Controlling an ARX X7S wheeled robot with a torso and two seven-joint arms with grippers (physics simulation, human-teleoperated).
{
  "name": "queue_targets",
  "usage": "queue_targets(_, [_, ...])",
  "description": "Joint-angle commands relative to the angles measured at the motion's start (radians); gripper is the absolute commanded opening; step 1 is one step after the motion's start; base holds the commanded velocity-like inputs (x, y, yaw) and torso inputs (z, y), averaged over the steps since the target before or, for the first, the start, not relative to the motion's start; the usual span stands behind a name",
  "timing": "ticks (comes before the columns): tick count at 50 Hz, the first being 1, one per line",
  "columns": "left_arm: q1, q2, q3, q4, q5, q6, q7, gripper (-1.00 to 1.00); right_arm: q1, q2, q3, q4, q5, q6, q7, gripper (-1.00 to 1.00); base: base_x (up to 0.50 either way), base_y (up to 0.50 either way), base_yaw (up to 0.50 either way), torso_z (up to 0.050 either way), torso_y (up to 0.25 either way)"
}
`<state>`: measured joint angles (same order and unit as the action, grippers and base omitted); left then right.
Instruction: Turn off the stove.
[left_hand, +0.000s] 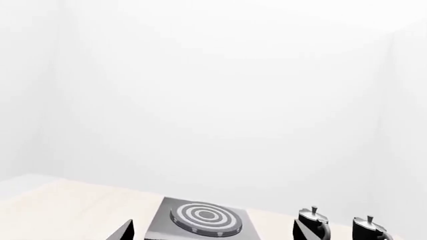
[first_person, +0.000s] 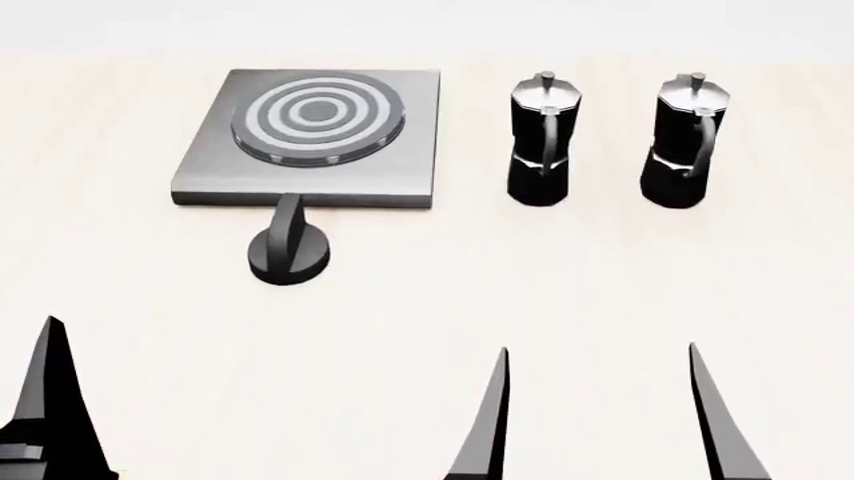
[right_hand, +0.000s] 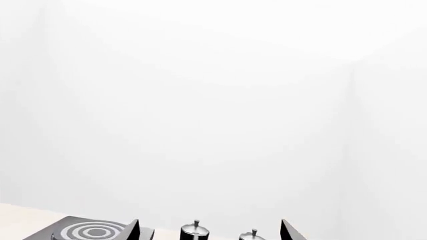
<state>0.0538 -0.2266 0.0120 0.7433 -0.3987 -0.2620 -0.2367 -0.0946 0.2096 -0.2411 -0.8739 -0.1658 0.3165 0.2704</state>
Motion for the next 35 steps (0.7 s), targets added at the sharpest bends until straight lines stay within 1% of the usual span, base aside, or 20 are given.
queue_targets(1, [-0.002,0.015,-0.022,-0.004,-0.004,-0.006,0.021,1.00,-0.001,-0.010,0.018,0.012,-0.019,-0.012,-0.013,1.00,0.21,0.00,0.00,0.000,0.000])
queue_targets(35, [-0.007,-0.001,-0.004,-0.024,-0.001,0.012,-0.001,1.00,0.006,0.007,0.009,0.018,0.001,-0.007,0.004,1.00,0.21,0.00,0.00,0.000,0.000])
